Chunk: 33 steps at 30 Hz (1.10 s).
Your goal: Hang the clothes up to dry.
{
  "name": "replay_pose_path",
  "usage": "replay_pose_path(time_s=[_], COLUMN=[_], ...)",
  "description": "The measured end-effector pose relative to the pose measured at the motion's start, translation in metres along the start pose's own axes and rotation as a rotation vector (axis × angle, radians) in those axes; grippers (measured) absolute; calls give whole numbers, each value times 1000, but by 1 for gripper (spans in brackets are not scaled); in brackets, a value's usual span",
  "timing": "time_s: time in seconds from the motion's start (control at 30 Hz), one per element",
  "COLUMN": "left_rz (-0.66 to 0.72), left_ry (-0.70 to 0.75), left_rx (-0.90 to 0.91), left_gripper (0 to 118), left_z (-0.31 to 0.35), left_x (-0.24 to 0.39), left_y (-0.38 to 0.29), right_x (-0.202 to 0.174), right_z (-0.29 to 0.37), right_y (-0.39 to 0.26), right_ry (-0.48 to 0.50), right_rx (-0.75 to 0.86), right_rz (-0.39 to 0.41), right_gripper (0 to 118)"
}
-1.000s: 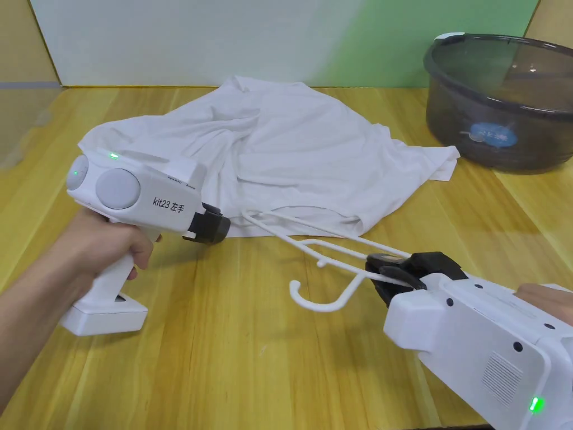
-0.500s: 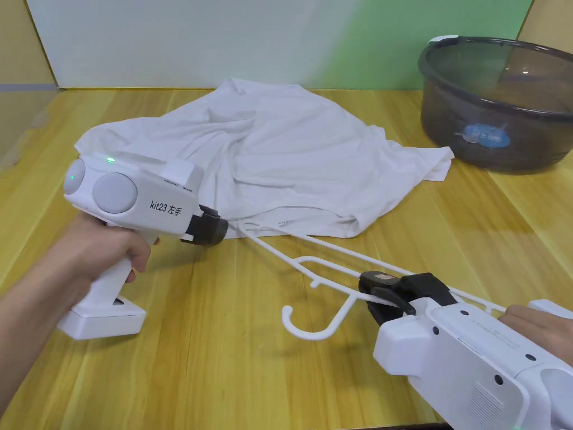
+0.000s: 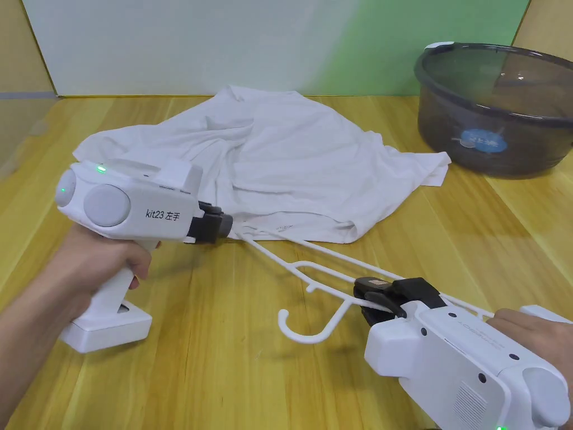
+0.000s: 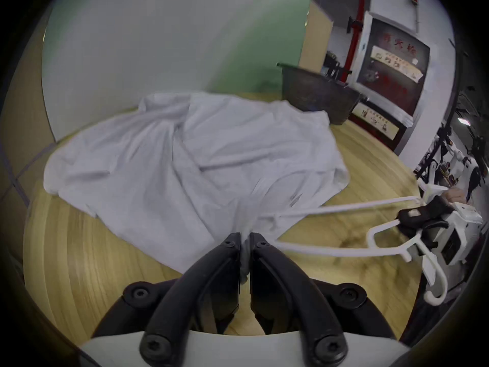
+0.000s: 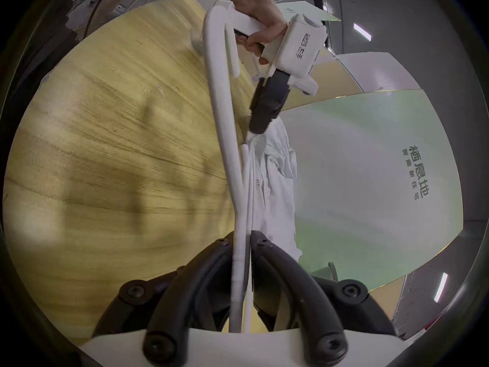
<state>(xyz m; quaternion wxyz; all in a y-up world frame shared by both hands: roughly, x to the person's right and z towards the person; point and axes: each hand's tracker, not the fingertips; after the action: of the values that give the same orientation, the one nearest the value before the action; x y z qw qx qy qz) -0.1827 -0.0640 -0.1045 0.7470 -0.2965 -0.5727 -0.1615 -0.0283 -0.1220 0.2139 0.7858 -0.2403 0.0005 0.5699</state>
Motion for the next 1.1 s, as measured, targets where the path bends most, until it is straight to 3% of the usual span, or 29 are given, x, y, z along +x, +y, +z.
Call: replay_pose_path(time_s=[0.1, 0.37, 0.5, 0.73, 0.8, 0.87, 0.97, 1.1], left_rz=[1, -194, -147, -100, -85, -76, -59, -57], left_ry=[-9, -42, -55, -63, -73, -70, -81, -76], left_rx=[-35, -115, -101, -78, -67, -61, -17, -11], left_gripper=[2, 2, 2, 2, 2, 2, 2, 2], left_z=[0, -5, -7, -3, -2, 0, 1, 2], left_x=[5, 35, 35, 25, 23, 24, 22, 22], left_y=[2, -8, -8, -10, -10, -10, -11, -11], right_x=[-1, -1, -5, 1, 6, 13, 26, 53], right_z=[-1, -3, -6, -5, -2, -4, -6, -11], right_y=[1, 3, 6, 4, 1, 2, 2, -5], right_ry=[2, -2, -25, -202, -189, -162, -69, 131], right_rx=[-1, -13, -16, 4, 9, 15, 38, 78], right_rz=[-15, -46, -27, 39, 18, -41, -212, -626], right_gripper=[10, 10, 10, 10, 10, 10, 10, 10])
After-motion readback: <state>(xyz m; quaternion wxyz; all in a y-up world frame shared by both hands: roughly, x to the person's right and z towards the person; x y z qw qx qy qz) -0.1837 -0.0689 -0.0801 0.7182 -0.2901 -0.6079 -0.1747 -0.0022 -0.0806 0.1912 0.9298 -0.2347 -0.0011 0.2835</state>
